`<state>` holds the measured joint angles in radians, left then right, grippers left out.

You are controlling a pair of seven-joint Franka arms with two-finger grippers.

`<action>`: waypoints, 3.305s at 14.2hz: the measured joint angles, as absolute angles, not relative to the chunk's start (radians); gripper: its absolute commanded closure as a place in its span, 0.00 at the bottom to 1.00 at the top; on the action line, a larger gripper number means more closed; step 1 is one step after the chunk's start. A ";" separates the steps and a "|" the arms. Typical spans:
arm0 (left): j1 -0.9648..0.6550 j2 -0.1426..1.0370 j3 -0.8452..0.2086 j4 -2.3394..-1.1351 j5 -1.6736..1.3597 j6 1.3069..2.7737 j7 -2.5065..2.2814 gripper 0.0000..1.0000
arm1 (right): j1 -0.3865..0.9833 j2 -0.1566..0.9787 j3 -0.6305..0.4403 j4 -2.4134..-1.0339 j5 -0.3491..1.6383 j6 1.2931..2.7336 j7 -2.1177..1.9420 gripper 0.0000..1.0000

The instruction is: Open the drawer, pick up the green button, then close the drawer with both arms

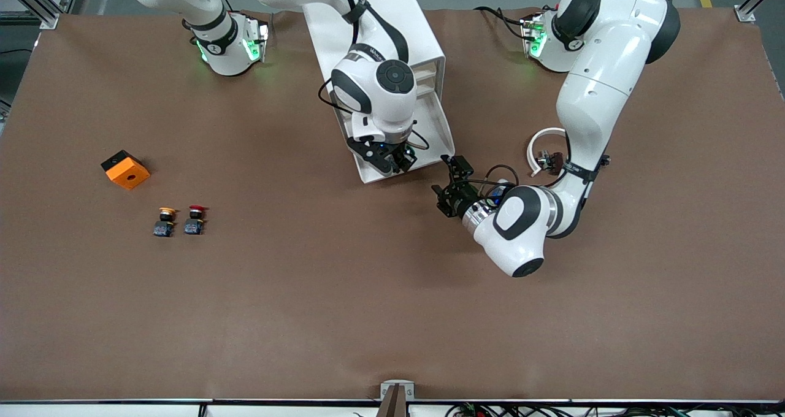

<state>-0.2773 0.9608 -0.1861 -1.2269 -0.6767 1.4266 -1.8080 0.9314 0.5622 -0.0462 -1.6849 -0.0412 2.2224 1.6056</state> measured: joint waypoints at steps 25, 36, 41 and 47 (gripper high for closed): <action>-0.302 0.801 -0.268 -1.292 -0.175 1.892 -0.859 0.00 | 0.647 0.495 -0.077 -1.558 -0.021 1.997 1.024 1.00; -0.346 0.797 -0.284 -1.333 -0.062 2.006 -0.863 0.00 | 0.477 0.453 -0.080 -1.803 -0.024 2.234 0.504 1.00; -0.375 0.735 -0.286 -1.457 -0.007 2.084 -0.881 0.00 | 0.377 0.445 -0.081 -1.958 -0.025 2.439 0.258 1.00; -0.392 0.704 -0.290 -1.538 0.000 2.151 -0.946 0.00 | 0.288 0.422 -0.082 -2.038 -0.025 2.515 0.083 1.00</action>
<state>-0.3918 0.7043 -0.2903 -1.5377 0.0000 2.1506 -0.9463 0.2884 0.4220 -0.0823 -2.0384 -0.0248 2.5154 0.0828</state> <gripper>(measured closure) 0.000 0.581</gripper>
